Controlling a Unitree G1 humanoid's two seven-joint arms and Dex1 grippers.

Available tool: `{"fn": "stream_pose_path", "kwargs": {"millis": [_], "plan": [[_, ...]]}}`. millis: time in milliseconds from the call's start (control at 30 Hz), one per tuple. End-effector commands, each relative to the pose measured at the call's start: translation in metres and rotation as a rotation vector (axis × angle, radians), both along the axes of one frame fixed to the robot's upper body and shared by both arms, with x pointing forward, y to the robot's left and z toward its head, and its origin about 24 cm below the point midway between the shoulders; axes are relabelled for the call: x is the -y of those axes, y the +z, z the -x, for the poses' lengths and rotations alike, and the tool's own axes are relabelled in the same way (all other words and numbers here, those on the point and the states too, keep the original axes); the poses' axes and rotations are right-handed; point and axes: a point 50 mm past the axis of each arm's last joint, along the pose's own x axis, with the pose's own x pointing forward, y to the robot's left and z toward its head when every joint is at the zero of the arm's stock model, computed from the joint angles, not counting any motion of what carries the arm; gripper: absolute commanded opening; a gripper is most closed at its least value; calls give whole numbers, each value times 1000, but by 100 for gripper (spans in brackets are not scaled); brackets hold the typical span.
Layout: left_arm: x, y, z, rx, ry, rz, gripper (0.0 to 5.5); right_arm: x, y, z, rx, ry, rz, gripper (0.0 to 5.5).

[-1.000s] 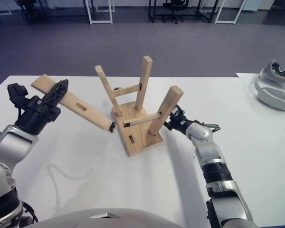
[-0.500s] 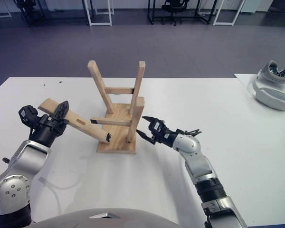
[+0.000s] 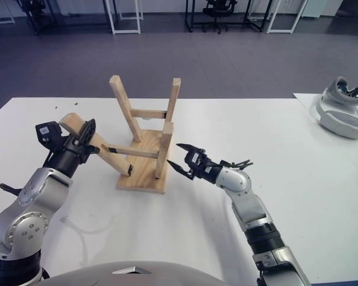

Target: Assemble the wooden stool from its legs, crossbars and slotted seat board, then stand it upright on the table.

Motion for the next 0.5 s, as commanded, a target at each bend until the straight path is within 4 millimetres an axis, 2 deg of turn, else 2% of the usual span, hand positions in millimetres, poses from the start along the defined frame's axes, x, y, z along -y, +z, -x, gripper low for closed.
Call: {"fn": "stream_pose_path", "kwargs": {"millis": [33,167,300,367,433,500], "plan": [[2,-27,1,-160,1,-169,103,-4,5,0,25,6,-2,307],[10,-30,4,-161,-30,-231,103,-5,4,1,23,-3,3,307],[16,-55,10,-246,-108,-307,103,-5,4,-1,26,-18,6,307],[17,-60,10,-266,-122,-307,103,-6,5,-2,27,-20,5,307],[20,-58,9,-248,-157,-333,172,-6,5,-3,26,-29,4,307],[26,-52,8,-200,-200,-340,208,-5,4,-4,26,-46,10,307]]}}
